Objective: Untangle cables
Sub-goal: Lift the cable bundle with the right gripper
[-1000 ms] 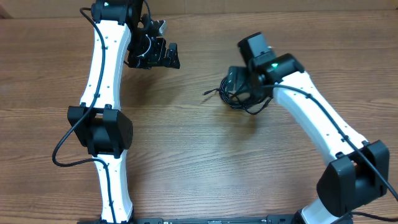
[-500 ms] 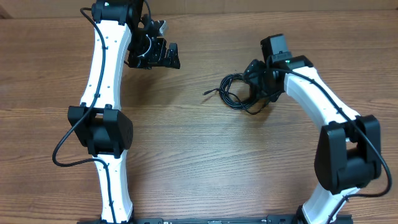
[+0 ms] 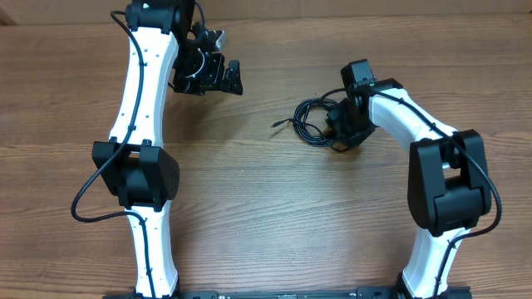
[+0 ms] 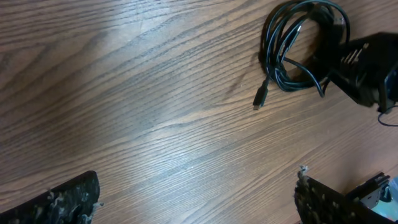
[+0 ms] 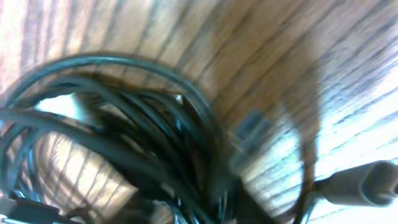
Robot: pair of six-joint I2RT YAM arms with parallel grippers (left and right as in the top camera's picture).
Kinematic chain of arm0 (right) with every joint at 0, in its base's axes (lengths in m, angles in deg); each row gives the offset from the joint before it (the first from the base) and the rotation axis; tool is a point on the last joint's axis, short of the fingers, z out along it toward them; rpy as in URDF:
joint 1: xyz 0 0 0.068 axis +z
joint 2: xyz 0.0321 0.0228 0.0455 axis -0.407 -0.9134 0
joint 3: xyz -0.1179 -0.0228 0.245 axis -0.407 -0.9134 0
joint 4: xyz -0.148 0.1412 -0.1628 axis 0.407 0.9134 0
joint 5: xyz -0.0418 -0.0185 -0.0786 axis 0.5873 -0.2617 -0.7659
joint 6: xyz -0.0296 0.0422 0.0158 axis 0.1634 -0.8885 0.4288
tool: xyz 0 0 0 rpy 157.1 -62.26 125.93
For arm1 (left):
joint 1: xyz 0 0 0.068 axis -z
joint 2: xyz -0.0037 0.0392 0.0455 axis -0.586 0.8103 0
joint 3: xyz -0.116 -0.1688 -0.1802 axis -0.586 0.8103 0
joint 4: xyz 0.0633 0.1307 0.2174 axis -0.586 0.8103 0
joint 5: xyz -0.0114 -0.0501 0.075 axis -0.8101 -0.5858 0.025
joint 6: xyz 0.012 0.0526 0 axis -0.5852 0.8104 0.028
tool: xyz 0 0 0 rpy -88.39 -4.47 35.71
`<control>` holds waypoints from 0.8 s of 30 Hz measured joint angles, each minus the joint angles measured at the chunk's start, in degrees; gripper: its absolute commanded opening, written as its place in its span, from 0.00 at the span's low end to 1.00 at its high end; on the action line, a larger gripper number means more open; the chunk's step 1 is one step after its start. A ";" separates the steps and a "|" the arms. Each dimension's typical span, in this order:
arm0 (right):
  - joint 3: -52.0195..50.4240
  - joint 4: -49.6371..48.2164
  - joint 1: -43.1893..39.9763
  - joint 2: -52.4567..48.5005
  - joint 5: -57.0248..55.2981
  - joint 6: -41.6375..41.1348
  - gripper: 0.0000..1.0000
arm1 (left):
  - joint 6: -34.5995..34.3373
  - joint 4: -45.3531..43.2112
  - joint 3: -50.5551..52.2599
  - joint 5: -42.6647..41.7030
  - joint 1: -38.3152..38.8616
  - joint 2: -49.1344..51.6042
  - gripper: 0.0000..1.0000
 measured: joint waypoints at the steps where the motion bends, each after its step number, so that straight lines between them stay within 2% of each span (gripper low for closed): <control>1: 0.00 -0.37 0.00 -0.31 0.17 -1.14 0.04 | 0.00 0.02 0.00 0.00 0.00 0.00 1.00; 6: -0.04 -3.76 0.04 -0.46 1.46 -3.37 0.04 | 0.00 0.98 0.00 0.00 0.00 0.00 1.00; 10: 0.20 -8.83 0.00 -0.42 5.62 2.91 0.04 | 0.07 1.36 0.00 0.24 0.00 0.00 1.00; 13: 0.72 -7.82 0.00 0.98 7.91 8.37 0.04 | 0.20 1.29 0.00 0.35 0.00 0.00 1.00; 24: 4.39 -1.77 0.39 23.65 9.77 27.28 0.04 | 0.20 -0.66 0.00 0.39 0.00 0.00 1.00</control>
